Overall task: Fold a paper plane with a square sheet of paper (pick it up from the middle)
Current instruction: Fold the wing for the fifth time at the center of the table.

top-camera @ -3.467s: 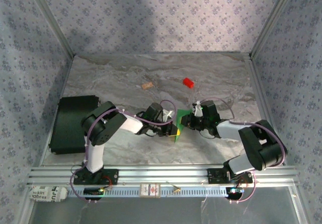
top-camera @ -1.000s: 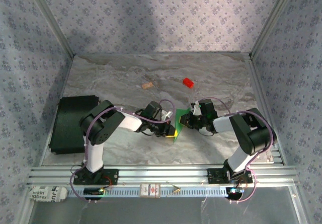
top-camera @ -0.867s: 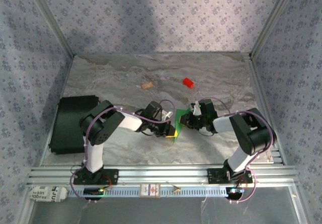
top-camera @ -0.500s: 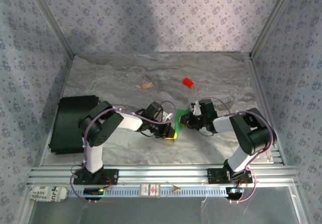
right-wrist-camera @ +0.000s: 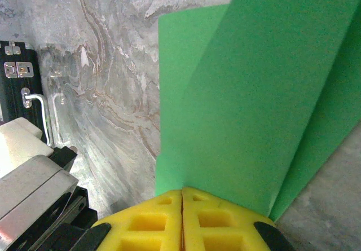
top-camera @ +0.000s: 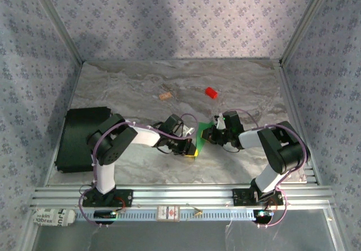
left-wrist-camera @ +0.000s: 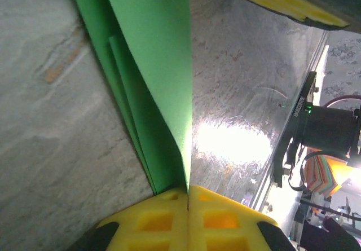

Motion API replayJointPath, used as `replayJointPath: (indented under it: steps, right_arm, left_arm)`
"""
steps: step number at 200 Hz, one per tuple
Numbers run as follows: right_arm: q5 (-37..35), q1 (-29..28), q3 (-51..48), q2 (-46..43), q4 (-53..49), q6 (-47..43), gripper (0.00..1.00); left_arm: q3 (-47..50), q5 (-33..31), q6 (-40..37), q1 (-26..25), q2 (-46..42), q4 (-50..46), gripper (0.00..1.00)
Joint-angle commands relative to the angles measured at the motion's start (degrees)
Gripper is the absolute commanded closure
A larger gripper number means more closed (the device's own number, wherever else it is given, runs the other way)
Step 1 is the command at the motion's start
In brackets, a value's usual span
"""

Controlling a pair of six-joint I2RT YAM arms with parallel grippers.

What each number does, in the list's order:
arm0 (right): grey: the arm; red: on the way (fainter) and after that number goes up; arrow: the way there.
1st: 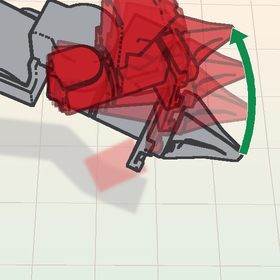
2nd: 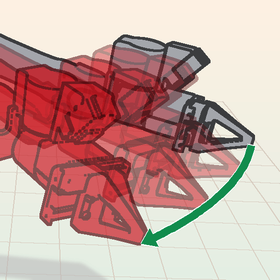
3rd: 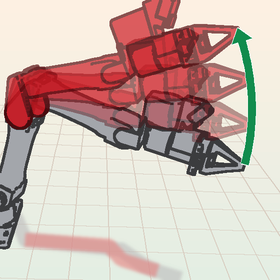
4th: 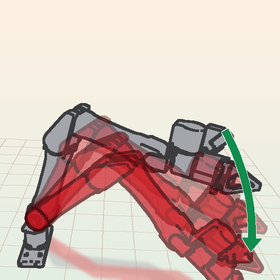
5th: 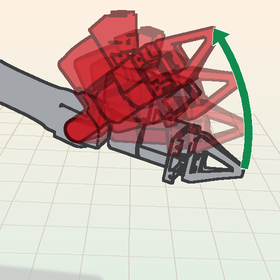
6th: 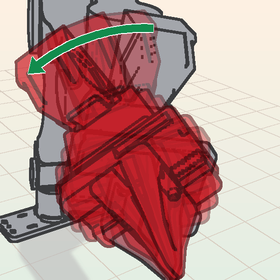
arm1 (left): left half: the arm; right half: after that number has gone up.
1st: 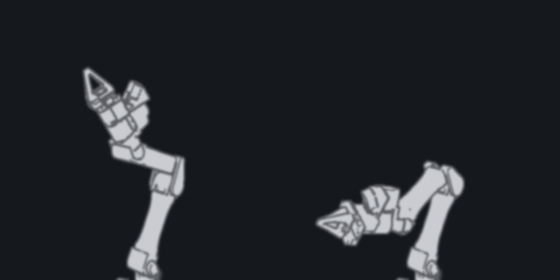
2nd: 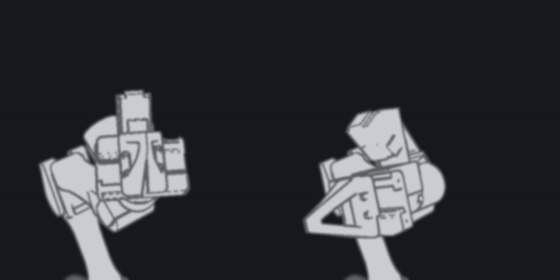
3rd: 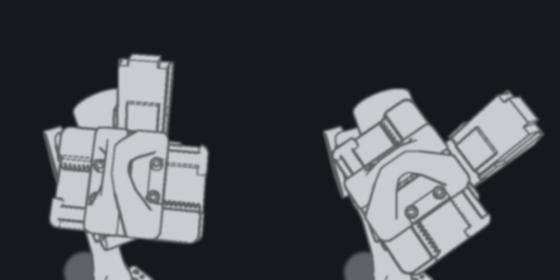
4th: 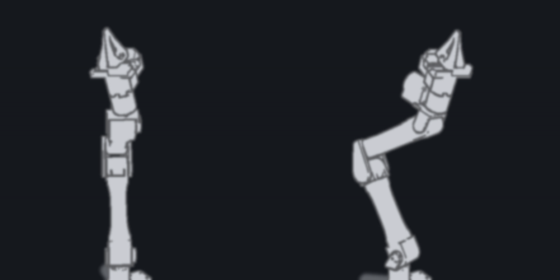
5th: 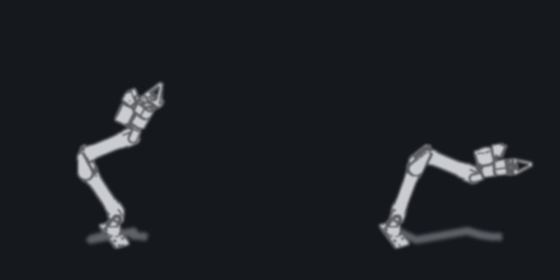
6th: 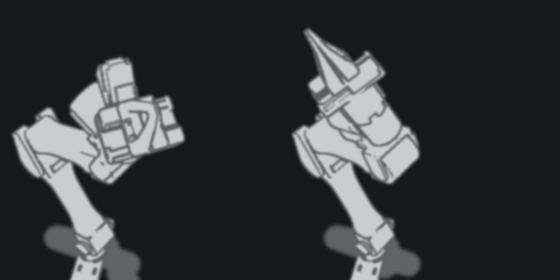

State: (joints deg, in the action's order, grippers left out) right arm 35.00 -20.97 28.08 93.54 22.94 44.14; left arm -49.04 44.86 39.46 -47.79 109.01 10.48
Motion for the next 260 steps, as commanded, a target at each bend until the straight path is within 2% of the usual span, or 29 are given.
replayJointPath:
  steps: [1, 17, 40, 76, 111, 137, 156, 169, 203, 213, 220, 232, 241, 260]
  right_arm:
    - [-6.1, 0.3, -1.1, 1.3, -6.8, -0.1, 0.91]
    - [-6.2, 0.4, -1.2, 1.4, -6.9, -0.1, 0.91]
    - [-6.1, 0.3, -1.1, 1.4, -6.9, -0.1, 0.91]
    - [-6.1, 0.3, -1.1, 1.3, -6.9, -0.2, 0.91]
    - [-6.3, 0.4, -1.3, 1.3, -6.9, -0.1, 0.91]
    - [-6.3, 0.5, -1.4, 1.3, -6.9, -0.1, 0.91]
    - [-6.4, 0.5, -1.5, 1.3, -6.9, -0.2, 0.91]
    - [-6.3, 0.4, -1.5, 1.2, -6.9, -0.1, 0.91]
    - [-6.5, 0.5, -1.5, 1.2, -6.9, -0.1, 0.91]
    - [-6.7, 0.5, -1.6, 1.2, -7.0, 0.1, 0.91]
    - [-6.8, 0.5, -1.6, 1.2, -6.9, 0.1, 0.91]
    - [-6.9, 0.5, -1.7, 1.3, -6.9, 0.2, 0.91]
    - [-7.0, 0.5, -1.8, 1.3, -6.9, 0.2, 0.91]
    - [-7.1, 0.5, -1.9, 1.2, -6.9, 0.2, 0.91]
  left_arm:
    - [2.0, -1.0, -1.8, -0.9, -0.2, -9.2, 1.00]
    - [2.4, -1.8, -2.0, -0.9, -0.6, -9.6, 0.90]
    - [2.3, -1.9, -2.3, -1.0, -0.7, -10.0, 0.84]
    - [2.2, -1.9, -2.6, -1.0, -0.7, -10.3, 1.00]
    - [2.7, -2.2, -2.8, -1.0, -1.2, -10.6, 1.00]
    - [2.9, -1.7, -2.9, -1.1, -1.5, -10.9, 0.91]
    - [3.3, -1.8, -3.0, -1.1, -1.7, -10.8, 0.94]
    - [3.4, -1.9, -2.9, -1.1, -2.0, -10.9, 1.00]
    - [3.9, -1.6, -2.9, -1.2, -2.3, -10.8, 1.00]
    - [4.1, -1.6, -2.8, -1.2, -2.5, -10.9, 0.89]
    - [4.2, -1.6, -2.9, -1.2, -2.7, -10.8, 0.88]
    - [4.4, -1.2, -2.8, -1.2, -2.7, -10.5, 0.92]
    - [4.4, -0.9, -2.8, -1.2, -2.6, -10.5, 1.00]
    - [4.7, -0.6, -2.6, -1.2, -2.6, -10.1, 1.00]
